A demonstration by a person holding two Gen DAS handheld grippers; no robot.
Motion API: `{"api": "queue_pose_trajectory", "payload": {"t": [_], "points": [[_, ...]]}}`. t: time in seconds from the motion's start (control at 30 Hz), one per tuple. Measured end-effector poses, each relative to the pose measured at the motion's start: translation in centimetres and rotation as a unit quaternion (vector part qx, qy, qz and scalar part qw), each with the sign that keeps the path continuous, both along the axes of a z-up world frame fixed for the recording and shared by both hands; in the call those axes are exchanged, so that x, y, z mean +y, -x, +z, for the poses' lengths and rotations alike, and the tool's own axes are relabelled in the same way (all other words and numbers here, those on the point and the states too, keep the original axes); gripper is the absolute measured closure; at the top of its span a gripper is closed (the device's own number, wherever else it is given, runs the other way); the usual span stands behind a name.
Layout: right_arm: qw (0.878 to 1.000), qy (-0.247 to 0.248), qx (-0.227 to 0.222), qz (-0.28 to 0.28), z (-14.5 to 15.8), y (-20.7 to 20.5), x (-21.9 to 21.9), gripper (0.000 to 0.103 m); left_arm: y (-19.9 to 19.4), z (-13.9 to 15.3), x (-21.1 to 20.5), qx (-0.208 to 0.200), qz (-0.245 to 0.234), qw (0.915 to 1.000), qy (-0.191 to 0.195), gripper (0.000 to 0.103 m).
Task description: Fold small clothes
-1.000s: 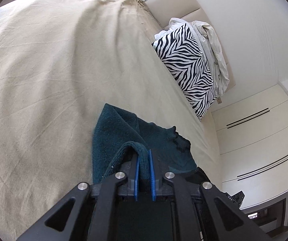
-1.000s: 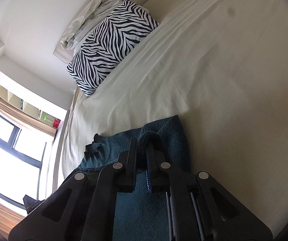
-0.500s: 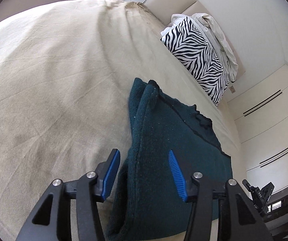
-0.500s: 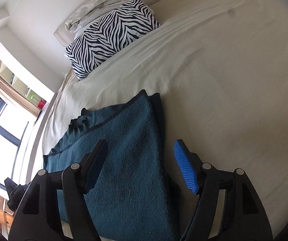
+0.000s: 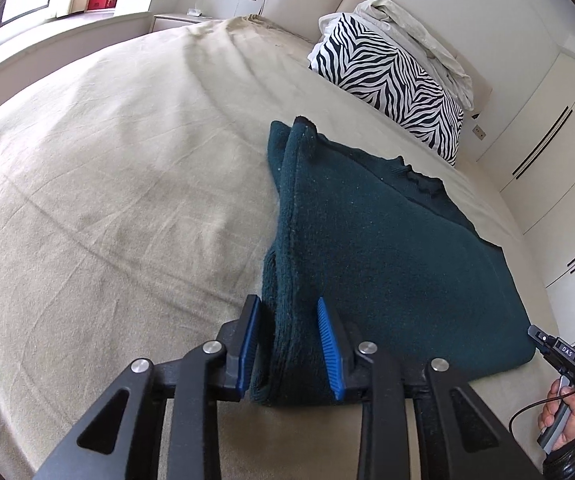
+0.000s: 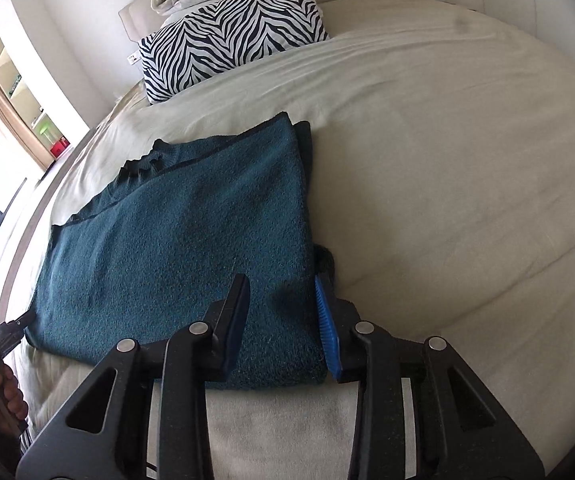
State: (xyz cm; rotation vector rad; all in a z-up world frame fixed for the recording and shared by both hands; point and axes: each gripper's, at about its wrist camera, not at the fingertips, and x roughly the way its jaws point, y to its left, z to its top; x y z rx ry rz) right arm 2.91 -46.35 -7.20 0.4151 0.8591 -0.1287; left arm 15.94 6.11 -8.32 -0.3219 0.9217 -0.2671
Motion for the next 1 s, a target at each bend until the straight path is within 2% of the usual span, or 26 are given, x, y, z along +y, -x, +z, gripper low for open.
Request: {"api": "queue_pose_trajectory", "payload": {"t": [0.2,0.27,0.33,0.4,0.57,0.73,0.87,1.0], "points": [[1.0,-0.002,0.006,-0.011,-0.1,0.7,-0.4,0.072,0.6,0.0,-0.3,-0.009,-0.002,0.9998,-0.017,0.083],[1.0,0.016,0.011,-0.004,0.0,0.7,-0.1,0.088,0.6,-0.2,-0.3,-0.009,-0.003,0.9997,-0.021,0.086],[1.0,0.024,0.01,0.0,0.0,0.8,0.2,0.095,0.5,-0.4,-0.3,-0.005,-0.002,0.9997,-0.023,0.09],[1.0,0.024,0.01,-0.003,0.0,1.0,0.1,0.096,0.6,-0.6,-0.3,-0.004,-0.003,0.9997,-0.024,0.091],[0.999,-0.031,0.011,-0.022,-0.1,1.6,-1.1,0.097,0.6,-0.6,-0.2,-0.001,-0.006,0.9996,-0.029,0.093],[0.999,-0.045,0.012,-0.024,-0.4,2.2,-1.3,0.097,0.9,-0.8,0.1,0.0,-0.01,0.9996,-0.028,0.094],[0.998,-0.06,0.021,-0.03,-1.9,1.5,-2.1,0.097,1.0,-1.2,0.6,0.004,-0.01,0.9998,-0.019,0.094],[0.994,-0.102,0.008,-0.046,-2.9,1.5,-3.2,0.096,0.9,-1.5,0.8,0.01,-0.009,0.9998,-0.011,0.094]]}}
